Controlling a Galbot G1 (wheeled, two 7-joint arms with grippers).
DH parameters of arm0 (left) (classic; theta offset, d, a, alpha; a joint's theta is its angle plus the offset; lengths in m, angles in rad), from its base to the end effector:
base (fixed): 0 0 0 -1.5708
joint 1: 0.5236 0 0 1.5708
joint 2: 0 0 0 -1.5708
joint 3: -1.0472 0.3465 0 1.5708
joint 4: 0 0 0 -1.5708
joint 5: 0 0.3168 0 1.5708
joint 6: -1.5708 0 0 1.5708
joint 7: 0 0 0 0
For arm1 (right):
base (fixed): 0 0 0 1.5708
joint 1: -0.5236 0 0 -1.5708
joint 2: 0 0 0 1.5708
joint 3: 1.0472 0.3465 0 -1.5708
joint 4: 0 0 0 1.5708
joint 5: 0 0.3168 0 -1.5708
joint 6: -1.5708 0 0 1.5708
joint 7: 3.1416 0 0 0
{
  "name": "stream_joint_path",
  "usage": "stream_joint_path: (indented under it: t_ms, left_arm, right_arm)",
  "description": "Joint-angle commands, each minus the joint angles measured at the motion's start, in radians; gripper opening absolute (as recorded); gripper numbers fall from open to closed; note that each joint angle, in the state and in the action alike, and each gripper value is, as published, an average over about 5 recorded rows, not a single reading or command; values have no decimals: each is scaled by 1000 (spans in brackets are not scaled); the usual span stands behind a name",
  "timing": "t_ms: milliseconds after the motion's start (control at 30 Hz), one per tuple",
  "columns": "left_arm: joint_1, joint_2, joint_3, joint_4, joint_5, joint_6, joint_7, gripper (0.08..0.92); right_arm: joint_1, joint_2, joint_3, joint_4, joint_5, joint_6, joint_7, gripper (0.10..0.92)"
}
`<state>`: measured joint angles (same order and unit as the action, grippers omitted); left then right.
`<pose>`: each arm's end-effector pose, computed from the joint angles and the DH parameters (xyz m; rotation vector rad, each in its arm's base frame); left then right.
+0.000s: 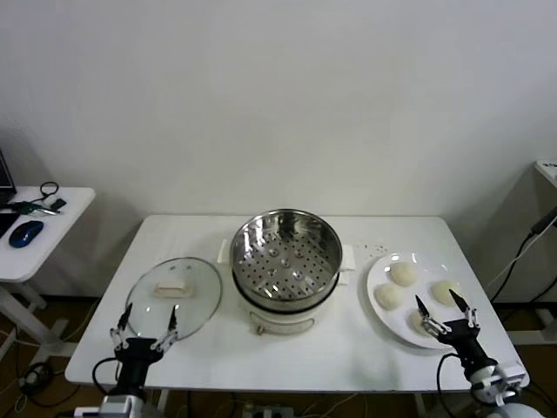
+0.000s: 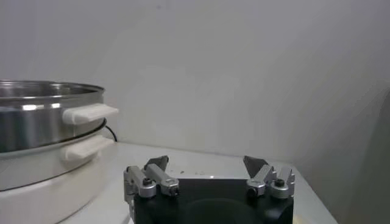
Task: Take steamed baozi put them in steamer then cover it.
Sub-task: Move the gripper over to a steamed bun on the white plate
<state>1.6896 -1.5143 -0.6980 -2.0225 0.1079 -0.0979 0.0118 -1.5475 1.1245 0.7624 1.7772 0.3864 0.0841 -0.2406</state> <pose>0.1019 0.0611 -0.3324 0.1303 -3.0192 -0.3810 0.1577 -0.1877 -0.3396 0.2033 -2.9864 0.1535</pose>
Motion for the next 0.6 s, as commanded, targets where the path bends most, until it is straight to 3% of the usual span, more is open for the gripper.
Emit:
stream_joint_path:
  t_ms: [33, 300, 433, 600]
  left_arm:
    - [8, 8, 1, -5, -3, -3, -4, 823]
    - [12, 11, 8, -19, -34, 2, -17, 823]
    - [16, 10, 10, -19, -44, 10, -32, 823]
    - [28, 9, 13, -23, -74, 30, -35, 823]
  right_arm:
    - [59, -78, 7, -23, -118, -75, -85, 823]
    - [234, -402, -73, -145, -224, -273, -409, 823]
    - [354, -545, -147, -242, -279, -282, -567, 823]
    - [583, -636, -334, -376, -344, -231, -654, 823]
